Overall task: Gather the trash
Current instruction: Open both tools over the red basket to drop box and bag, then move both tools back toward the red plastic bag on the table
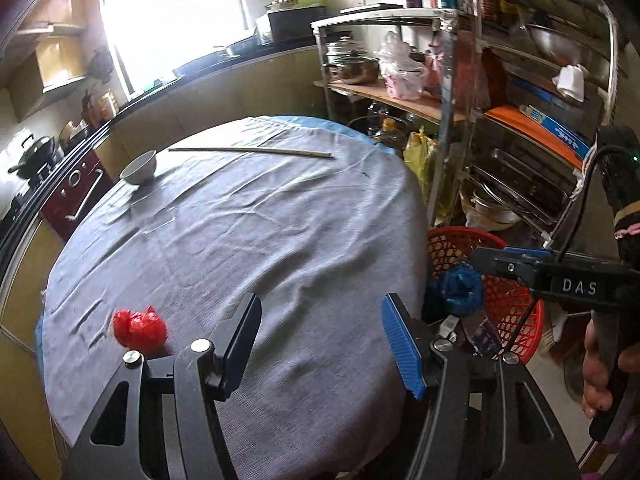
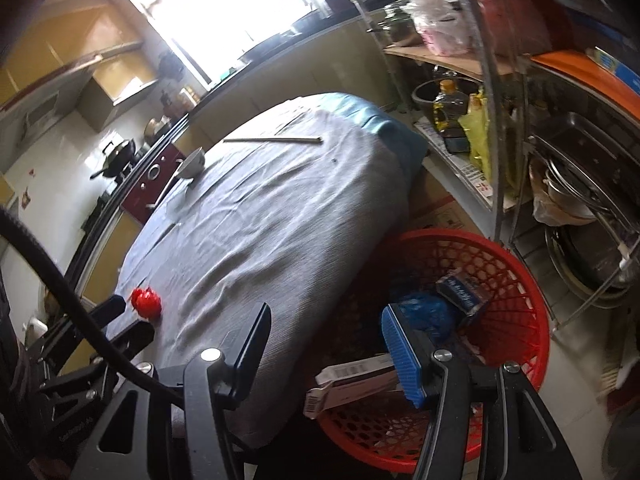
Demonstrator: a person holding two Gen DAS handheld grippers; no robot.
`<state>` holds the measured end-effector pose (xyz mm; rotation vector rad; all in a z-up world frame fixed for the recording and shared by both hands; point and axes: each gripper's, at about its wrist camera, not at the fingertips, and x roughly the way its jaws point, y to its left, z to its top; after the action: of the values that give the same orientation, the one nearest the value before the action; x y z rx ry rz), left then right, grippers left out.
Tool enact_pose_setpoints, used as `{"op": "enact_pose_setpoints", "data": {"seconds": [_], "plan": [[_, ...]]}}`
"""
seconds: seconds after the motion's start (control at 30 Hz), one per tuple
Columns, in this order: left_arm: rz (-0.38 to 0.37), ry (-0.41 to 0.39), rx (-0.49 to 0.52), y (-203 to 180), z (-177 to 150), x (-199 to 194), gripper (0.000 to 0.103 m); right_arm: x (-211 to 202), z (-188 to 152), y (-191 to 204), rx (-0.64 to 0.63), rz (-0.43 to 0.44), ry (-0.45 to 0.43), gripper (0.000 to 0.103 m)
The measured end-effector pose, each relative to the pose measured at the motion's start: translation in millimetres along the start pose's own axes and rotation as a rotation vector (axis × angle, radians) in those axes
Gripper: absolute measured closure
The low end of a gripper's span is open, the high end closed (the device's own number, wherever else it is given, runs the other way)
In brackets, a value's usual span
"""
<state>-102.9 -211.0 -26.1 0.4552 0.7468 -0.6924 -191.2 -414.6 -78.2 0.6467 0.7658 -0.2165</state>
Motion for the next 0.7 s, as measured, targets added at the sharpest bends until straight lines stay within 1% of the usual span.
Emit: {"op": "enact_pose_setpoints", "data": {"seconds": [0.37,0.5,0.7], "plan": [[0.036,0.005,-0.105,40,-19,-8,0.039,6,-8,40,-0.105,-0.001,0.034,0.041],[0.065,0.032,-0.193,70,-35,-8,0.039,7,-11,51,-0.137,-0.003,0.043,0.041],[0.149,0.079,-0.330,116,-61,-9,0.039,12,-16,67,-0.175,0.001,0.063,0.041]]}}
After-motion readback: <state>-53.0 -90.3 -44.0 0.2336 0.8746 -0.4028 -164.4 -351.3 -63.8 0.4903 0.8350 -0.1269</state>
